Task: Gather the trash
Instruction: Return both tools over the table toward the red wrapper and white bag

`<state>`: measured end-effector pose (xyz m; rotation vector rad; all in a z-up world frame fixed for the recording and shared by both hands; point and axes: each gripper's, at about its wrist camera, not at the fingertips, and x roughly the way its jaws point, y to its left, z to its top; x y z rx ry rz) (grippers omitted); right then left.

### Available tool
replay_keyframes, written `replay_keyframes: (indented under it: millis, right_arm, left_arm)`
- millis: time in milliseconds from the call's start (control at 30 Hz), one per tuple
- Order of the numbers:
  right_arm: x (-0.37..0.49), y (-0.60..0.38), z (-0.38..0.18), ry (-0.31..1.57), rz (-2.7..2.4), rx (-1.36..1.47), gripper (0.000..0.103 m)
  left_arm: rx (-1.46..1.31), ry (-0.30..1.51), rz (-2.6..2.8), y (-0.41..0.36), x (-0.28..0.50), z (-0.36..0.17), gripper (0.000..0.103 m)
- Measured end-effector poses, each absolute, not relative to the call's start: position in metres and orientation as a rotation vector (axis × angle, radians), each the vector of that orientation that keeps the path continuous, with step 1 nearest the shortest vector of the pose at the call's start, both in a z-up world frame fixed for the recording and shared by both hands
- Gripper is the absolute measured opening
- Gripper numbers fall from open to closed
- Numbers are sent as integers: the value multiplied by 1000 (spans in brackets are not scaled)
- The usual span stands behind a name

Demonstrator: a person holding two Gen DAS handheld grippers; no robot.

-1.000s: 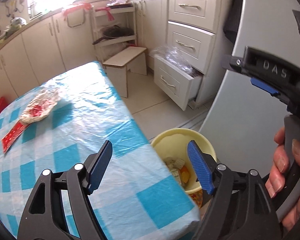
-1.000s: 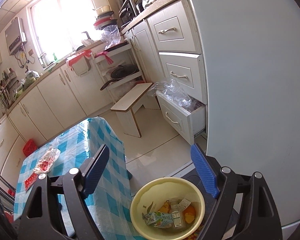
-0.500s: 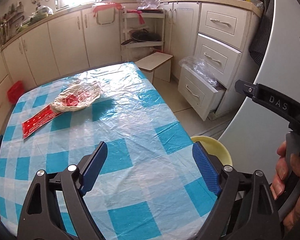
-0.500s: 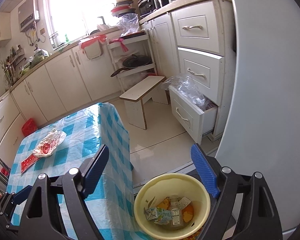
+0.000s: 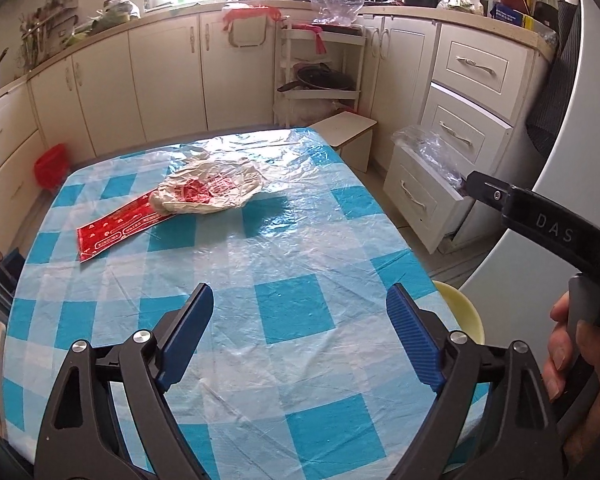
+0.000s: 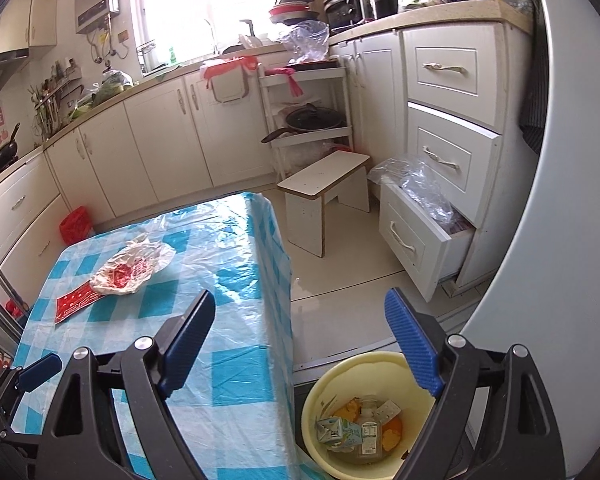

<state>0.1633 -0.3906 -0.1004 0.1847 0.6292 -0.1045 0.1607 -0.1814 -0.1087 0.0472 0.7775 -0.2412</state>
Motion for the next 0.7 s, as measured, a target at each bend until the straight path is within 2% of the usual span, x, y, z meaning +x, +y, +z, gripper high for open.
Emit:
replay_keyframes:
  millis: [700]
  right_arm:
    - [188, -326, -103, 649, 4, 103, 85]
  left_arm:
    - [-16, 781, -158, -126, 168, -113, 86]
